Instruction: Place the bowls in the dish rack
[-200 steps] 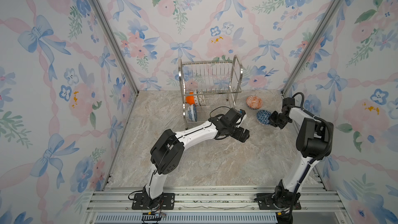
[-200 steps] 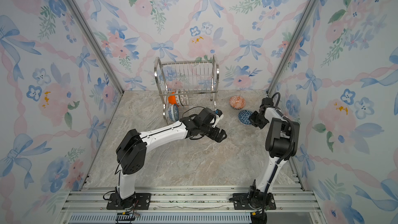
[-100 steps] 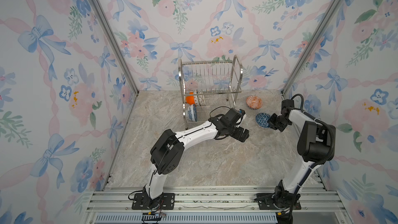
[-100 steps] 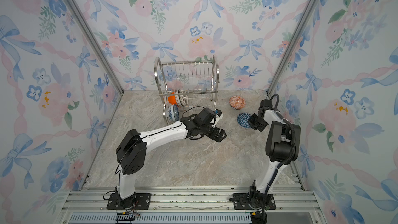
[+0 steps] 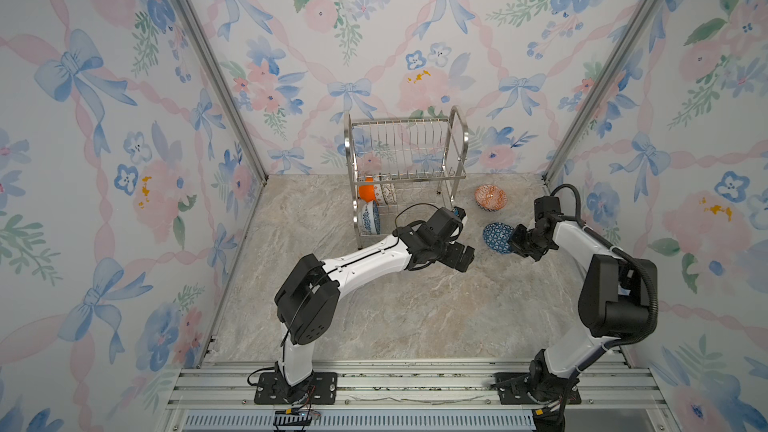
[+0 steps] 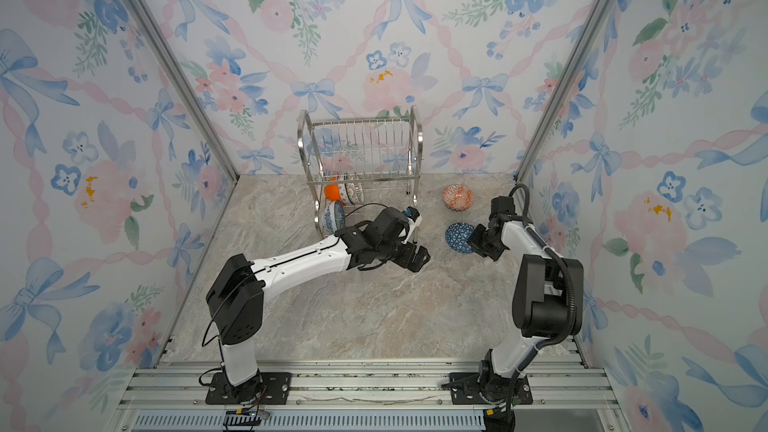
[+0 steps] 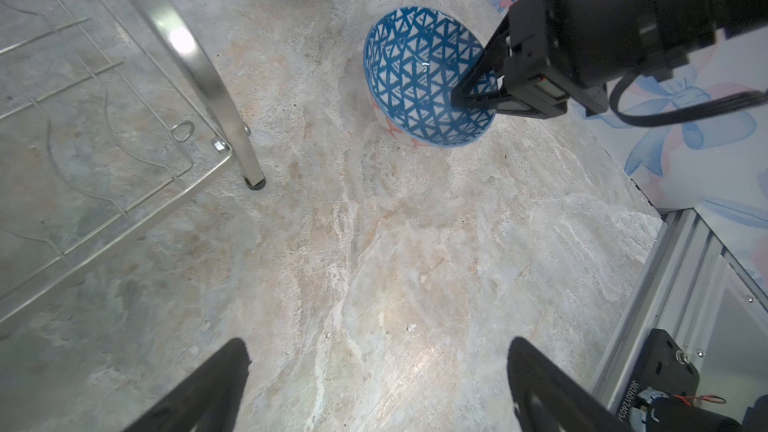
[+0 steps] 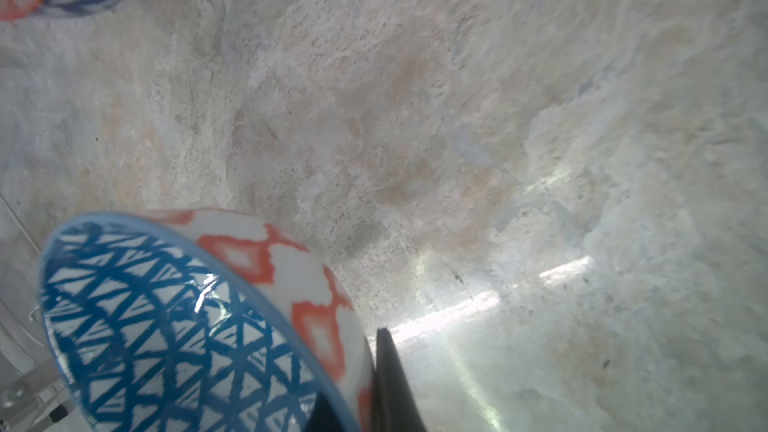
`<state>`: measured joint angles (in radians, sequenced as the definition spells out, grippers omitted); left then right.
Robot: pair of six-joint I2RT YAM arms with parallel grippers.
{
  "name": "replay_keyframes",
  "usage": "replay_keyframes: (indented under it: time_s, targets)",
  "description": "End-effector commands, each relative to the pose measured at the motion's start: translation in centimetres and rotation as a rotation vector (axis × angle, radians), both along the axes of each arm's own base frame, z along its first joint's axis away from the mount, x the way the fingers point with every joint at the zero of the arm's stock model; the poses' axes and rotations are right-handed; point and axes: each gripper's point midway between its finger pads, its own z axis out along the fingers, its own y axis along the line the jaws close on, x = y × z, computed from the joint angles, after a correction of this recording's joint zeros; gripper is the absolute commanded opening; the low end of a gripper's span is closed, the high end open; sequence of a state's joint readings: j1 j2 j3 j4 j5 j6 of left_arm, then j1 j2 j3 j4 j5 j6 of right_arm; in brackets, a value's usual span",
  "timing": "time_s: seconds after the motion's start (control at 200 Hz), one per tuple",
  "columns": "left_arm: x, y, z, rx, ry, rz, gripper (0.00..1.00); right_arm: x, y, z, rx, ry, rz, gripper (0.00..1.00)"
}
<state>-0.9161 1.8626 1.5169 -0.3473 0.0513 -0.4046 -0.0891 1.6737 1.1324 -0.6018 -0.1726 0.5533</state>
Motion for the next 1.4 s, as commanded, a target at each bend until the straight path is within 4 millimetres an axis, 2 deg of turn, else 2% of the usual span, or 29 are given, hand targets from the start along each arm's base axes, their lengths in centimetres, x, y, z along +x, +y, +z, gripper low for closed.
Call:
replay_keyframes:
  time_s: [0.0,0.23,0.485,0.66,0.94,1.09,1.285,1.395]
  targets:
    - [-0.3,1.6,1.2,-0.008,-0.007,0.063,0.98,-1.8,2.4,1.5,0.018,-0.024,0.058,0.0]
    - [-1.8,4.8,0.5,-0.007,0.027,0.156,0.98,-5.8,7.9,1.7,0.001,-0.034,0.215,0.0]
    - [-3.8,8.9,-0.3,-0.023,0.06,0.266,0.98,-9.4,14.0,-0.3,-0.038,-0.006,0.385,0.0]
    - [-4.9,11.8,-0.5,-0.037,0.059,0.34,0.98,-9.9,17.0,-1.0,-0.057,-0.003,0.468,0.0]
    - [-5.4,14.5,-0.4,-0.058,0.049,0.409,0.98,-9.3,18.8,-2.7,-0.098,0.06,0.536,0.02]
    - [-5.0,14.6,0.0,-0.055,0.038,0.396,0.98,-8.8,19.0,-2.3,-0.136,0.055,0.586,0.16]
    - [-4.3,15.3,0.2,-0.064,0.041,0.411,0.98,-8.1,18.6,-0.8,-0.185,0.038,0.615,0.54]
    - [-3.8,15.5,0.8,-0.072,0.032,0.409,0.98,-8.0,18.5,0.4,-0.204,0.015,0.635,0.63]
